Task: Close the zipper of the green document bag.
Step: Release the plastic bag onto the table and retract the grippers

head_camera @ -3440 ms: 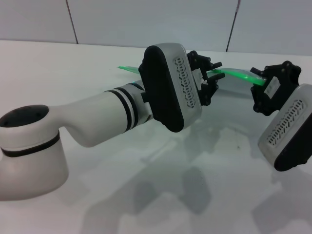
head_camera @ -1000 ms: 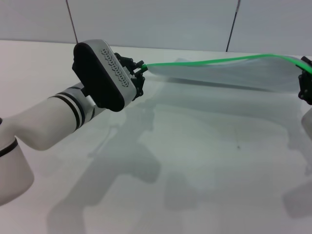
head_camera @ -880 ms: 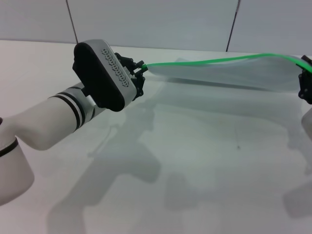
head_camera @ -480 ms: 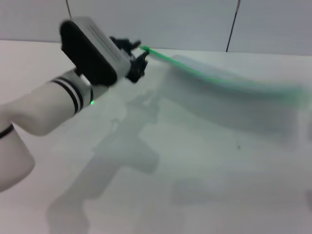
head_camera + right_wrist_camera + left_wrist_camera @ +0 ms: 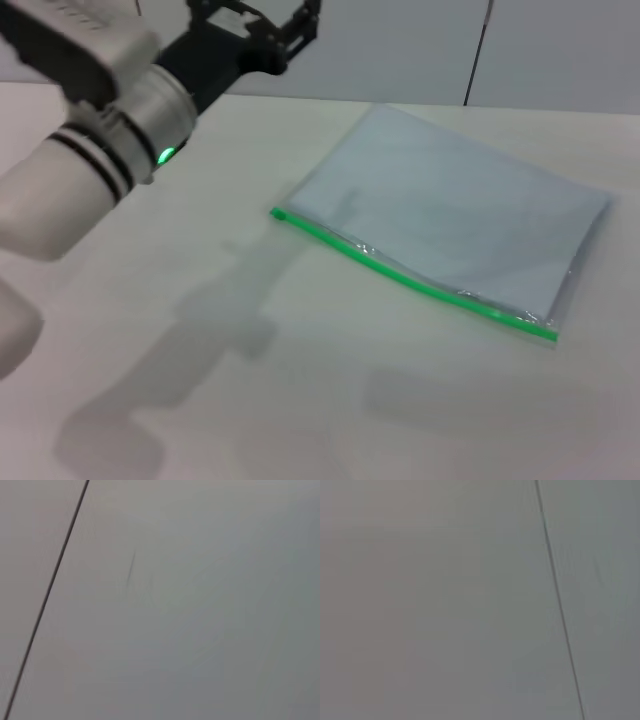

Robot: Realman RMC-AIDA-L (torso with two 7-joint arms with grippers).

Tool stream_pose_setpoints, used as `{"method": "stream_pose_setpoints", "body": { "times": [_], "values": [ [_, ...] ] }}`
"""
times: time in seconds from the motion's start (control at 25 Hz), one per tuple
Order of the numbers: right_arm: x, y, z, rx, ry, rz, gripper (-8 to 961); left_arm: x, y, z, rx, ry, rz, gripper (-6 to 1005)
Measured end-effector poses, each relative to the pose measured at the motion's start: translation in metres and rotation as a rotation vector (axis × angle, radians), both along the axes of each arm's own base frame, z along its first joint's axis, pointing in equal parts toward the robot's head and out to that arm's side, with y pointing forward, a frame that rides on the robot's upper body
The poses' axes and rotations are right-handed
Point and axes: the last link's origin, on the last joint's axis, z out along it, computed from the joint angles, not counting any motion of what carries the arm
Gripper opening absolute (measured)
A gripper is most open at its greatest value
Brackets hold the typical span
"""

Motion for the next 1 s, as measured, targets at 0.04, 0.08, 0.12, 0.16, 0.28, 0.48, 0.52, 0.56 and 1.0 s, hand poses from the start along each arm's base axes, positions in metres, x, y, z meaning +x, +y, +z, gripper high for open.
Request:
{"method": "stream_pose_setpoints", "body": {
  "times": [0.04, 0.08, 0.12, 0.16, 0.28, 0.48, 0.52, 0.56, 1.0],
  "values": [
    [0.001, -0.001, -0.003, 0.003, 0.018, -0.004, 389, -0.004, -0.003, 0.003, 0.012, -0.020, 0.001, 499],
    [0.003, -0.001, -0.008, 0.000, 0.049, -0.003, 404, -0.008, -0.006, 0.004, 0.018, -0.028, 0.007, 540],
    [0.005, -0.001, -0.012, -0.010, 0.078, 0.000, 418, -0.012, -0.008, 0.005, 0.022, -0.032, 0.015, 582],
    [0.007, 0.000, -0.016, -0.024, 0.114, 0.011, 432, -0.017, -0.010, 0.006, 0.026, -0.036, 0.029, 623],
    [0.014, -0.001, -0.026, -0.068, 0.190, 0.058, 461, -0.028, -0.015, 0.007, 0.033, -0.033, 0.056, 706],
    [0.019, -0.002, -0.034, -0.083, 0.198, 0.107, 459, -0.036, -0.027, 0.008, 0.075, -0.020, 0.030, 707],
    [0.022, 0.003, -0.036, -0.087, 0.187, 0.093, 459, -0.038, -0.026, 0.007, 0.075, -0.016, 0.032, 704],
    [0.022, 0.003, -0.036, -0.087, 0.187, 0.093, 458, -0.039, -0.025, 0.006, 0.072, -0.012, 0.035, 700],
    [0.034, 0.012, -0.038, -0.081, 0.214, 0.026, 455, -0.045, -0.015, -0.013, 0.011, 0.042, 0.049, 599]
  ]
}}
